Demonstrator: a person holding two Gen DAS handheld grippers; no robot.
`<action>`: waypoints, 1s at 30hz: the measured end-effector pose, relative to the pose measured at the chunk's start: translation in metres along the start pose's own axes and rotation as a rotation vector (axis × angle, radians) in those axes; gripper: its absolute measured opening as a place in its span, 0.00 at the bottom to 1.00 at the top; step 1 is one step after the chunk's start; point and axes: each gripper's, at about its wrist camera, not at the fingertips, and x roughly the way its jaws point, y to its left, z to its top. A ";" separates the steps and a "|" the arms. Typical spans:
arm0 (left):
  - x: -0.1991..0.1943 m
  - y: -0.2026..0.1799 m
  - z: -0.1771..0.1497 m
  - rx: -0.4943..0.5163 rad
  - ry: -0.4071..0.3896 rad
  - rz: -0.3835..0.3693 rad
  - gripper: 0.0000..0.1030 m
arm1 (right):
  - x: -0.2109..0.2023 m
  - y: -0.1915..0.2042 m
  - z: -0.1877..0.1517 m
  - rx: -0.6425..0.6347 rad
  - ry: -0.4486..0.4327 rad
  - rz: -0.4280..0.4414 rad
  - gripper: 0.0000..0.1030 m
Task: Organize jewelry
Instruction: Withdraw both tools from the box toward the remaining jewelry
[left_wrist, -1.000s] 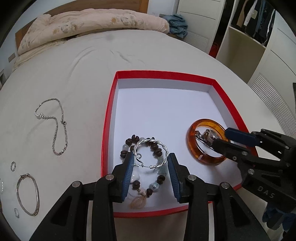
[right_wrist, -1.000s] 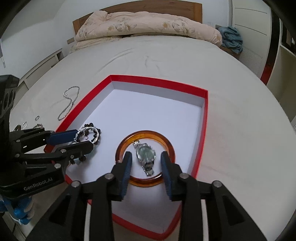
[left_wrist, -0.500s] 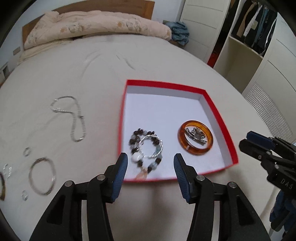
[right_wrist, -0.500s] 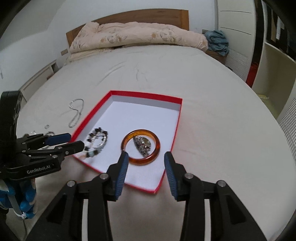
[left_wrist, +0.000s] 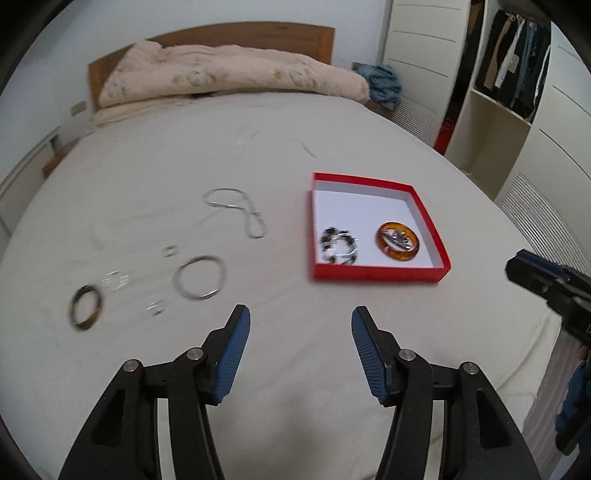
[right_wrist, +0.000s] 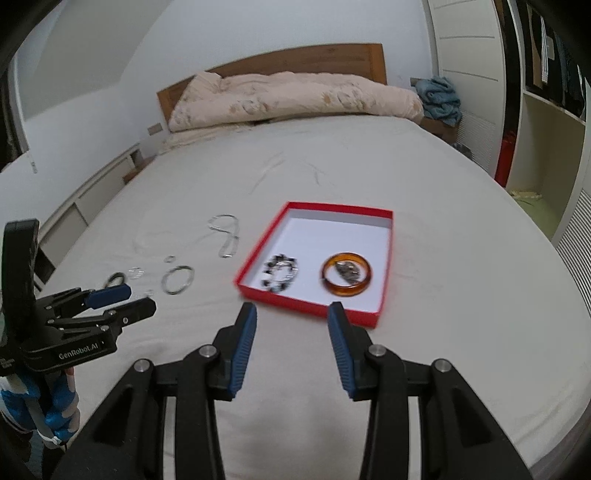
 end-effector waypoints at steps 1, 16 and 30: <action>-0.009 0.005 -0.005 -0.005 -0.007 0.011 0.55 | -0.007 0.006 -0.001 -0.004 -0.007 0.008 0.37; -0.141 0.125 -0.101 -0.191 -0.112 0.212 0.56 | -0.087 0.112 -0.026 -0.087 -0.108 0.140 0.37; -0.152 0.184 -0.139 -0.302 -0.137 0.343 0.56 | -0.056 0.183 -0.046 -0.178 -0.081 0.202 0.37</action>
